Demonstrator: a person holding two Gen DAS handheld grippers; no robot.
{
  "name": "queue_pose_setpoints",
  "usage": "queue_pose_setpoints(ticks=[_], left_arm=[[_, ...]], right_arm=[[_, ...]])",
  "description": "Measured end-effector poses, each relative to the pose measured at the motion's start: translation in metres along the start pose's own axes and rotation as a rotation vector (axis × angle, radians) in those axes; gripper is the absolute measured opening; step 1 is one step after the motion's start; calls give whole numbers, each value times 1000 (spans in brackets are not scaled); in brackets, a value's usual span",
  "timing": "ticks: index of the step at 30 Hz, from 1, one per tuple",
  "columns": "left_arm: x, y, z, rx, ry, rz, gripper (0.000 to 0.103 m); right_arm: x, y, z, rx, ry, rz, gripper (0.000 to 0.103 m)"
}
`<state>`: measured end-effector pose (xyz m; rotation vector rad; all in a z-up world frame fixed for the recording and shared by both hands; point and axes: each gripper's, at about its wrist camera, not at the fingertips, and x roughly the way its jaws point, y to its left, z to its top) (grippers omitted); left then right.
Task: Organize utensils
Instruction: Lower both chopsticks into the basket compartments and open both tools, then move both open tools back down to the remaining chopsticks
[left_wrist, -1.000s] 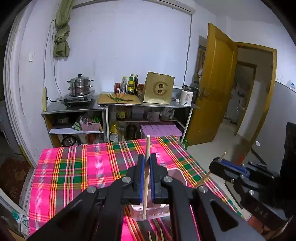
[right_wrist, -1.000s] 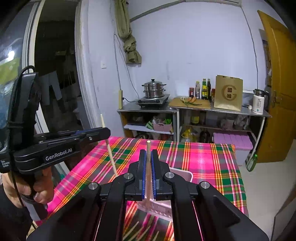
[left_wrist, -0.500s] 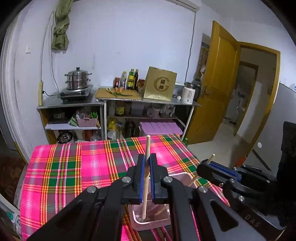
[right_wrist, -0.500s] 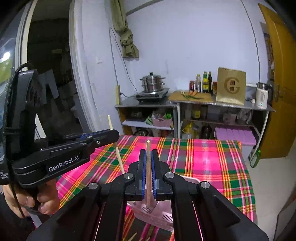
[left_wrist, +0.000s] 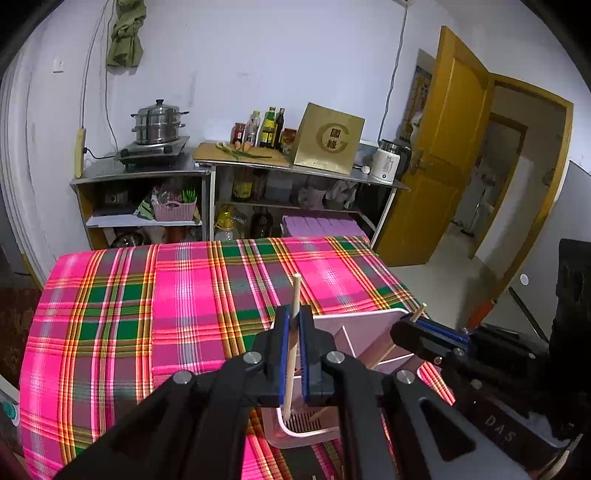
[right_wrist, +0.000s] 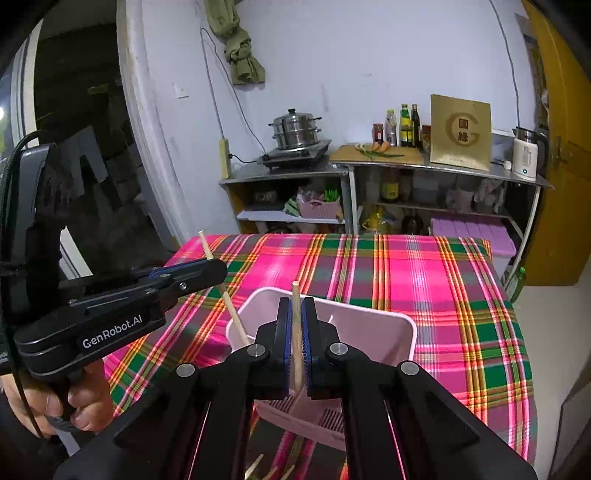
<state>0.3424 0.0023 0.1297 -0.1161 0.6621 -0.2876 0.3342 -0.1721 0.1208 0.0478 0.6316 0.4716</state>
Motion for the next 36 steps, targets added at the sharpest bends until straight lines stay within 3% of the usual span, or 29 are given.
queue_pose_setpoints(ticks=[3,6,10,16,19,25,36], left_arm=[[1,2,-2,-8,6,7,6],[-3,2,-3,-10,-1,9,13],[-14,2,-7,-11,-21,14,26],[-46,0,-23,-10,-69,14,31],[-66,-3,-39,2,-96,27,36],[-101,-12,-81,34,-132,40,36],[-143,-7,-155,-8,-164,74,36]], right_arm=[[2,-1,-2,4,16,9,5],[-2,-3,-4,3,13,3,6],[-11,-4,-6,11,-2,4,18],[-40,0,-19,-1,-41,0,21],[-59,3,-29,-4,-64,-9,31],[-94,10,-62,-11,-96,-7,31],[-135,21,-127,-15,-113,-10,31]])
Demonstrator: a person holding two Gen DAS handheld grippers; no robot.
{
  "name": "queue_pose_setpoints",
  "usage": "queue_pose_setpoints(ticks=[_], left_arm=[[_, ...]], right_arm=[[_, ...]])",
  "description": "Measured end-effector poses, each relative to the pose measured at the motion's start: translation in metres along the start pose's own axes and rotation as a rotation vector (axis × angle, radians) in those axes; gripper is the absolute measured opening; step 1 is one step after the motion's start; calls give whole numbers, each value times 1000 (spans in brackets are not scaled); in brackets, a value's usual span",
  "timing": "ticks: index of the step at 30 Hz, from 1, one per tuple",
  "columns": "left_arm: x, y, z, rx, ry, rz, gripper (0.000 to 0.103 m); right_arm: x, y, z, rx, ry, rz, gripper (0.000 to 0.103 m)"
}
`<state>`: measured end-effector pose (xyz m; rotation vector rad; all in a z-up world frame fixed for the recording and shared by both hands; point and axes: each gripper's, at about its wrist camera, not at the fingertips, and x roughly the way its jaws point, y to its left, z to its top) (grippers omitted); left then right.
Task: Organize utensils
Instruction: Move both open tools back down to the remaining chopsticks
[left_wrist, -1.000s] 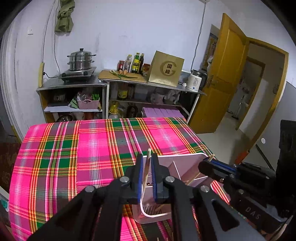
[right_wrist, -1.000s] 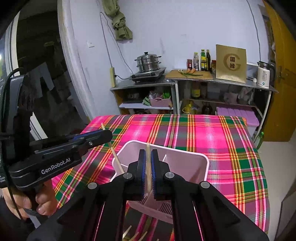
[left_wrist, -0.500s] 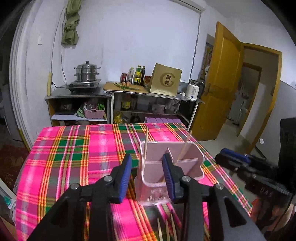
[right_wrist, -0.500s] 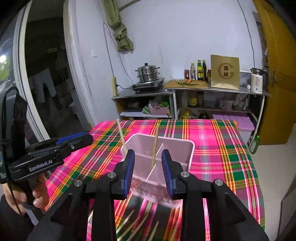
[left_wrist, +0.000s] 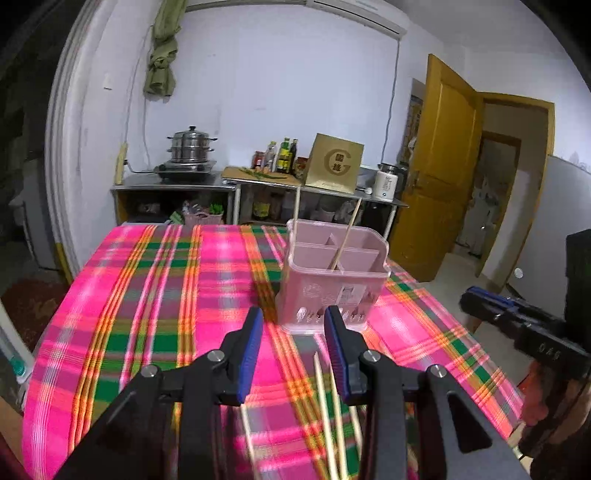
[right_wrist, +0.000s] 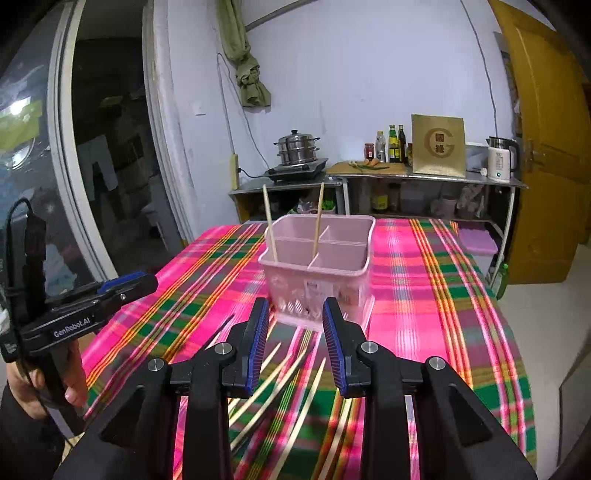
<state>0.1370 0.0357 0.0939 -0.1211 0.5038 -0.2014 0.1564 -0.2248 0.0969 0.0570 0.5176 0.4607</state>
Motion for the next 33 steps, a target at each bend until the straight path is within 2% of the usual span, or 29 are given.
queue_pose_setpoints(ticks=[10,16,25,30,33], left_arm=[[-21,5,-55,-13,71,28,36],[-24,6,-74,-31,95,23,36],[-8,3,-81,-15,142,16,36],[8,8,-79,-16,179,36,36],[22,12,-77,-18,208,38,35]], right_arm=[[-20,7,-52,15,34,-13,31],[-24,6,-72,39,63,-24,31],[-11,4,-81,35,104,-31,31],[3,1,-81,39,130,-40,31],[13,-1,-81,36,150,-48,26]])
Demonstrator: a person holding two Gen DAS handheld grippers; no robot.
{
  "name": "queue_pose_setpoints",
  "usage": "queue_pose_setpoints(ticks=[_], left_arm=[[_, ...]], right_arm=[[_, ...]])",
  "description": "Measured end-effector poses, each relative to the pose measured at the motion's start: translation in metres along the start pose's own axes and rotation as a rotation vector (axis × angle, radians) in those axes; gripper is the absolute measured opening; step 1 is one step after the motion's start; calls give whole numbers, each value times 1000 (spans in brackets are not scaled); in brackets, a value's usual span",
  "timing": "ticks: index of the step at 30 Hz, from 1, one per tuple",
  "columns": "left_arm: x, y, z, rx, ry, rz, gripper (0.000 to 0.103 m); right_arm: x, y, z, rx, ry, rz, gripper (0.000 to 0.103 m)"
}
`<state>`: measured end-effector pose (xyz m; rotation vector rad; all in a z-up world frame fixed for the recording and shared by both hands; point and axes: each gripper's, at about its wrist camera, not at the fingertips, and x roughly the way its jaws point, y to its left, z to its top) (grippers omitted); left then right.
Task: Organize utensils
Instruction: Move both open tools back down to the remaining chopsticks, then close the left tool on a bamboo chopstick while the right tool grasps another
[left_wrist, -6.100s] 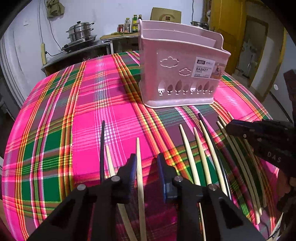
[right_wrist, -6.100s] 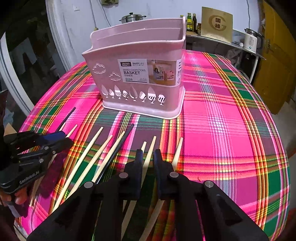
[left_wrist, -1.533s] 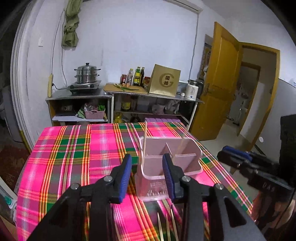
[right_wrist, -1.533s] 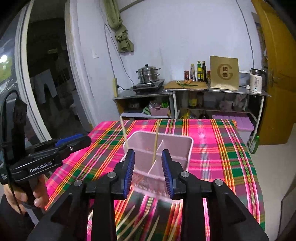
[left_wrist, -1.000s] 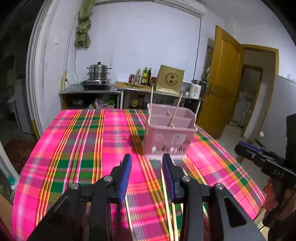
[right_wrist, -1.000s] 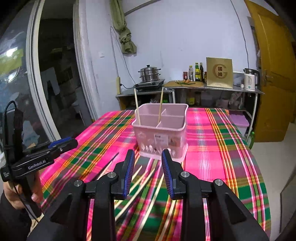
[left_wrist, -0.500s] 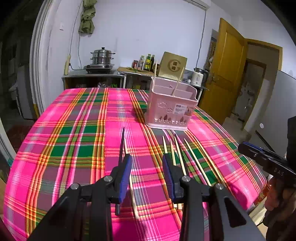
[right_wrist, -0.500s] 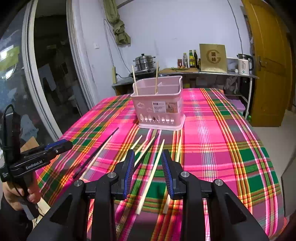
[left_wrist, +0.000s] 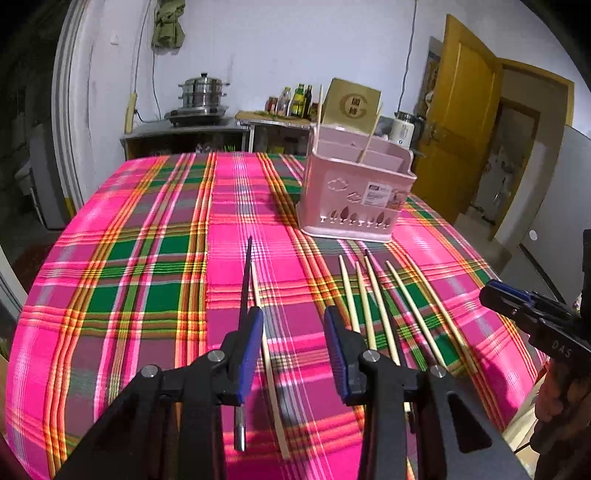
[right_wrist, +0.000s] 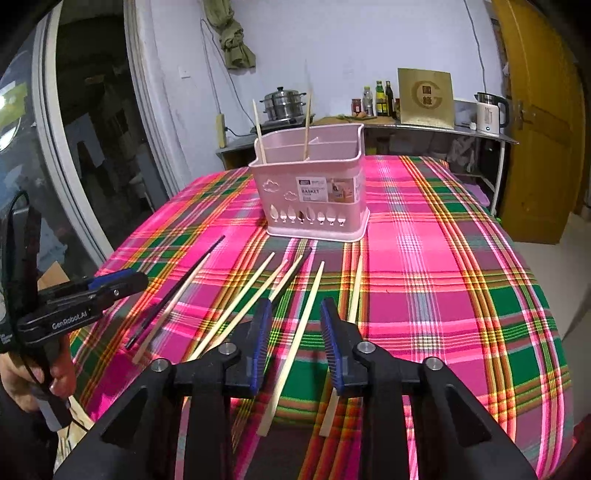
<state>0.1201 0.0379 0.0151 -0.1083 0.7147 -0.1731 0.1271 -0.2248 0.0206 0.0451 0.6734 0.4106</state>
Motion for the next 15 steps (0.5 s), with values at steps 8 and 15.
queue_pose_setpoints(ticks=[8,15], left_arm=[[47,8,11,1,116,-2,25],[69,15,19,-10,162,-2,25]], right_arm=[[37,-5,10,0,79,-16,20],[63,-7,19,-12,132,-29,19]])
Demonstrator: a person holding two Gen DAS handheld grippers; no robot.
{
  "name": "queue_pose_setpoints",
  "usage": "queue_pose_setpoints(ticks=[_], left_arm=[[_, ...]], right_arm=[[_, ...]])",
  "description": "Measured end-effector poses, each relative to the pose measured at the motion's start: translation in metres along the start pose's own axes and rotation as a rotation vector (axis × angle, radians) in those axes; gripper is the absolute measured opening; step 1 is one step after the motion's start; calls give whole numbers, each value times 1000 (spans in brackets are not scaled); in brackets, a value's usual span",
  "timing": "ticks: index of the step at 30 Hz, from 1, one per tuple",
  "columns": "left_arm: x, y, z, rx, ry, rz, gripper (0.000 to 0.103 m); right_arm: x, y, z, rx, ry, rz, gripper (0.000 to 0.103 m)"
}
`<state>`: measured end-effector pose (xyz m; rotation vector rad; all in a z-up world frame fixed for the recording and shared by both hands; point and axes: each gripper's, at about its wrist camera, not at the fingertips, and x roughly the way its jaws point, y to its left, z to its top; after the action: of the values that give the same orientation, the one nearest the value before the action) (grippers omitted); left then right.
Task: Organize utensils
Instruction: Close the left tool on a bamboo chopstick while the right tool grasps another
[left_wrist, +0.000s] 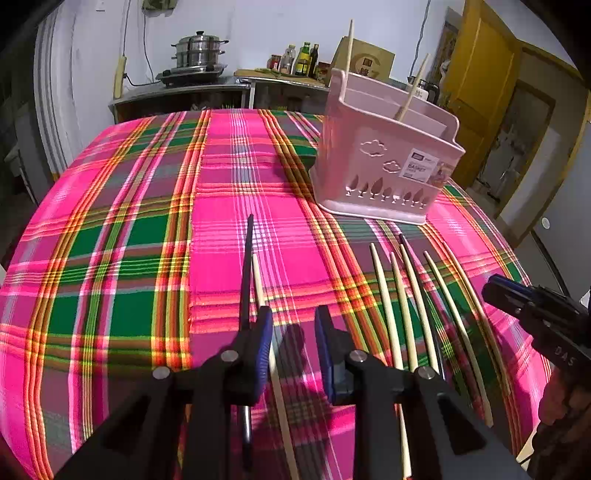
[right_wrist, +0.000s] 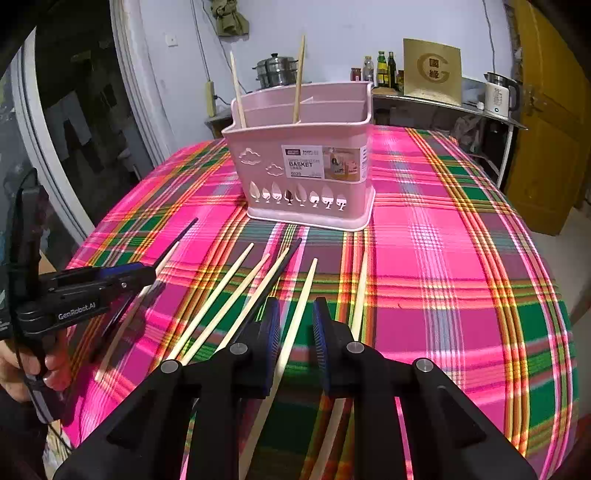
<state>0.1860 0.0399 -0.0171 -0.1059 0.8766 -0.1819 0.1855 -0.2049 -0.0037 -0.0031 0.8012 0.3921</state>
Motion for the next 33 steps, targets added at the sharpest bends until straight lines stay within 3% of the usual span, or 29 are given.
queue_pose_setpoints(ticks=[33], left_arm=[[38,-6,27,20,97,53,21]], right_arm=[[63,-4,28,-4,136,-35,19]])
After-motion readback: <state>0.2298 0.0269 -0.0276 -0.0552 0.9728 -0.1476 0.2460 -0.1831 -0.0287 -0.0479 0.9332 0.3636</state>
